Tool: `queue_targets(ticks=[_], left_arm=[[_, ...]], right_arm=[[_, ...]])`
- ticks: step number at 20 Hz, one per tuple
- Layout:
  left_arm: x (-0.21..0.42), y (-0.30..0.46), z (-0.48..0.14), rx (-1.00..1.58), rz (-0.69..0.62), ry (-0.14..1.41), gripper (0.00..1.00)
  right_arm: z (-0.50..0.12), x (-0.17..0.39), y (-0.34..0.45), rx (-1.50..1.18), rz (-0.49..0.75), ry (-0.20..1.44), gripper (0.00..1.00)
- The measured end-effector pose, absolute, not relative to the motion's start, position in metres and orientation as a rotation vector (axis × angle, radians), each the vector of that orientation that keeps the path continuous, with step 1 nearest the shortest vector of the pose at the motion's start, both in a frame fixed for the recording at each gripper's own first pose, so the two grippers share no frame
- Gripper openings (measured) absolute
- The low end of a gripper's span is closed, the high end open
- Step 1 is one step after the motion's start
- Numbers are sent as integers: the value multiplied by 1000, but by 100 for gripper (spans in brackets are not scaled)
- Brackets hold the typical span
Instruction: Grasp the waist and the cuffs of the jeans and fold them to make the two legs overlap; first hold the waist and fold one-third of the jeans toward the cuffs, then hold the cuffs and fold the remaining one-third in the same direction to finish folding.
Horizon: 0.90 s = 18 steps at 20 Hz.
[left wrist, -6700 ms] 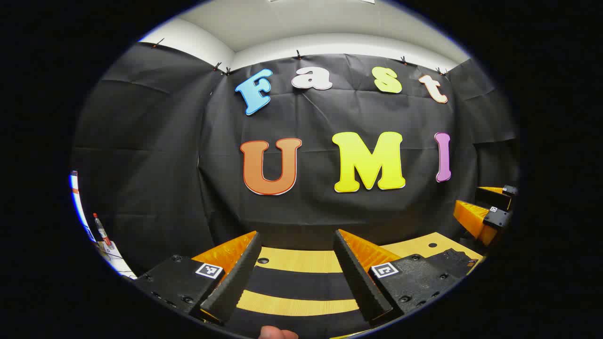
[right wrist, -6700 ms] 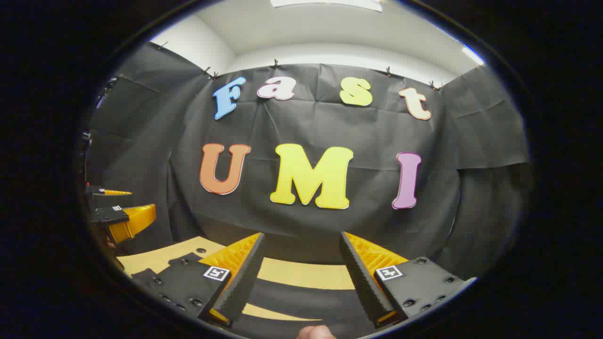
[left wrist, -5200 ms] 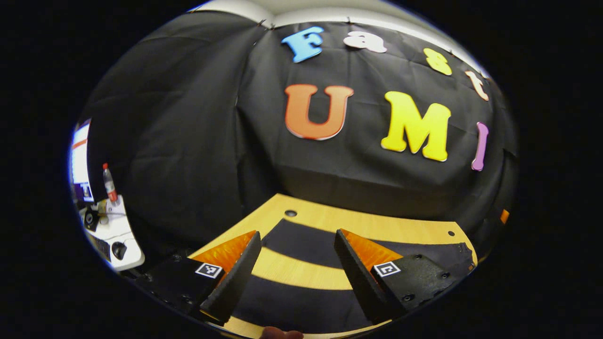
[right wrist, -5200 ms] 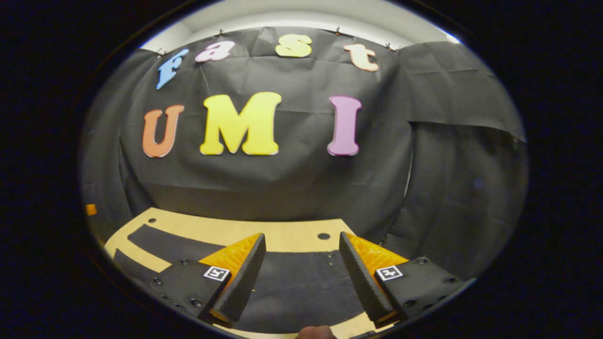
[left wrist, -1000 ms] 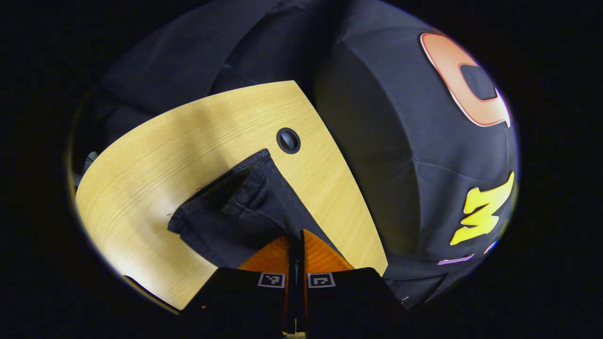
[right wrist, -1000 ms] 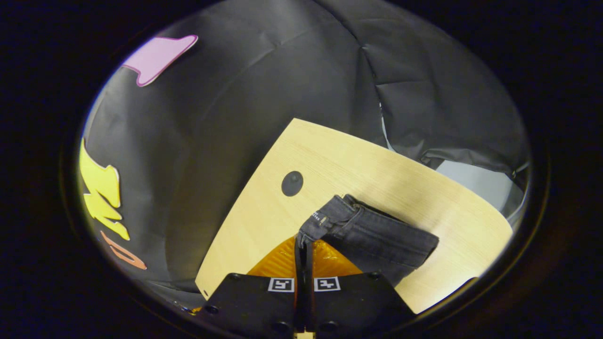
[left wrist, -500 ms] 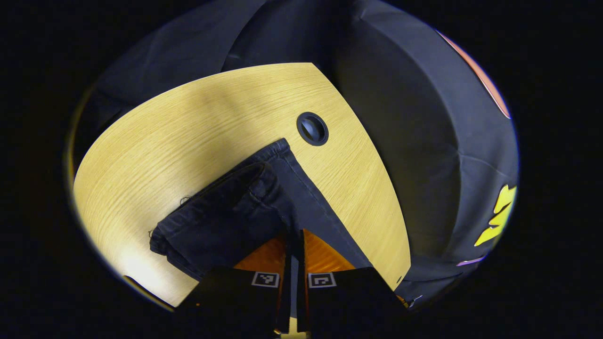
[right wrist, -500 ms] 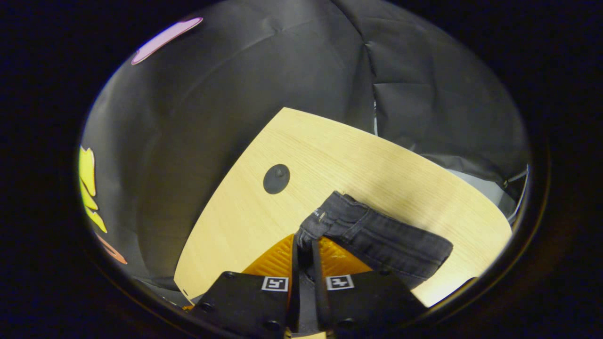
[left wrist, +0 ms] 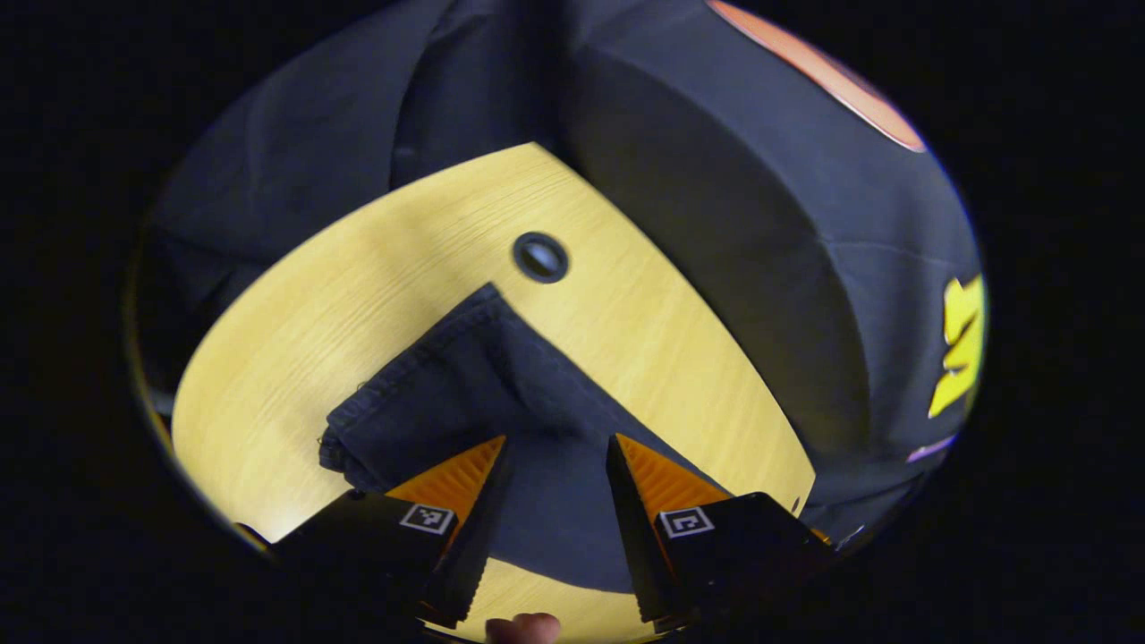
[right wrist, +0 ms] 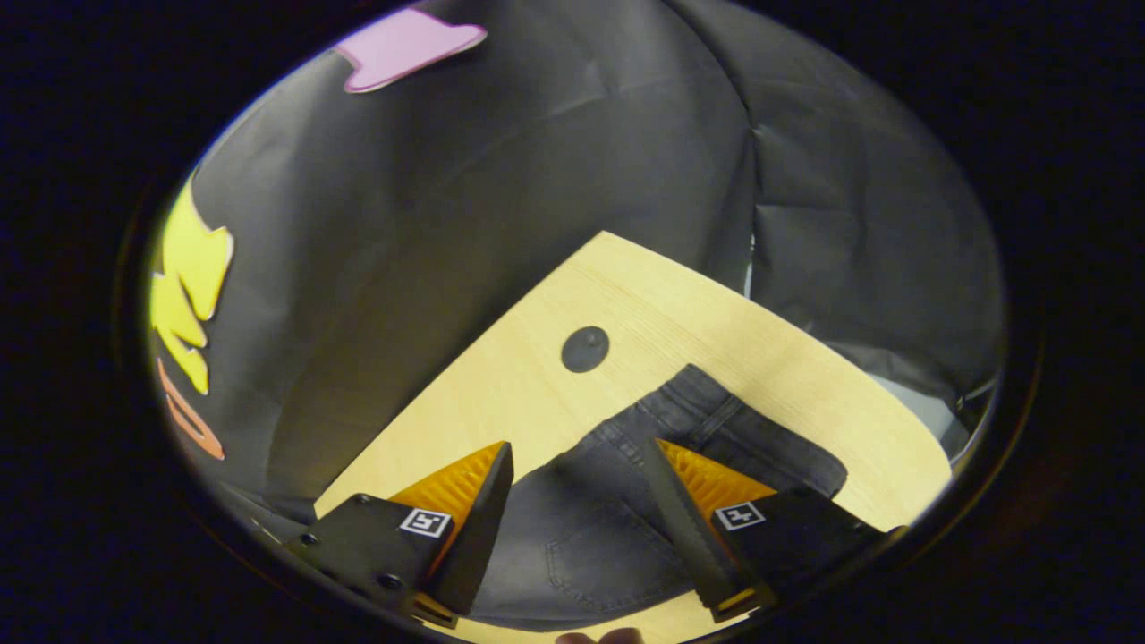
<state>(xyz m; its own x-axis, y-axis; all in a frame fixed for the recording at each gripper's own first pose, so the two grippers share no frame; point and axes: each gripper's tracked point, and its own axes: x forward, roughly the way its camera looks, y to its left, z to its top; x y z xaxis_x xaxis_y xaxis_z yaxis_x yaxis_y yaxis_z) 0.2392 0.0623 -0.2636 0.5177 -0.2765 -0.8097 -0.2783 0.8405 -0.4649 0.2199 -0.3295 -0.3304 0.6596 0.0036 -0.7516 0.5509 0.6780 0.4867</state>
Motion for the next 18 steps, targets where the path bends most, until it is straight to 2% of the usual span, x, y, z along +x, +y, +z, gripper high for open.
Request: queue_targets(ticks=[1,2,3,4,5,6,10,12,15,18], left_arm=[[234,53,-240,-532,-62,1027,83],[224,42,-215,-469,-118,1017,74],[216,34,-189,-405,-165,993,87],[211,30,-162,-345,-194,930,100],[215,27,-145,-298,-221,864,94],[203,21,-126,-262,-237,800,94],[182,16,-48,-115,-207,434,96],[167,10,-27,-55,-200,302,99],[155,15,-27,-81,-155,236,99],[157,31,-42,-175,-129,251,99]], right_arm=[[-313,214,-323,748,-320,779,83],[-297,208,-316,727,-288,759,84],[-281,201,-308,704,-259,741,83],[-263,193,-300,670,-226,713,88],[-244,181,-295,618,-195,680,91],[-229,170,-289,569,-174,652,97],[-157,117,-265,319,-111,462,98],[-133,83,-256,218,-103,388,98],[-118,28,-239,214,-143,364,98],[-131,-7,-239,220,-184,365,98]])
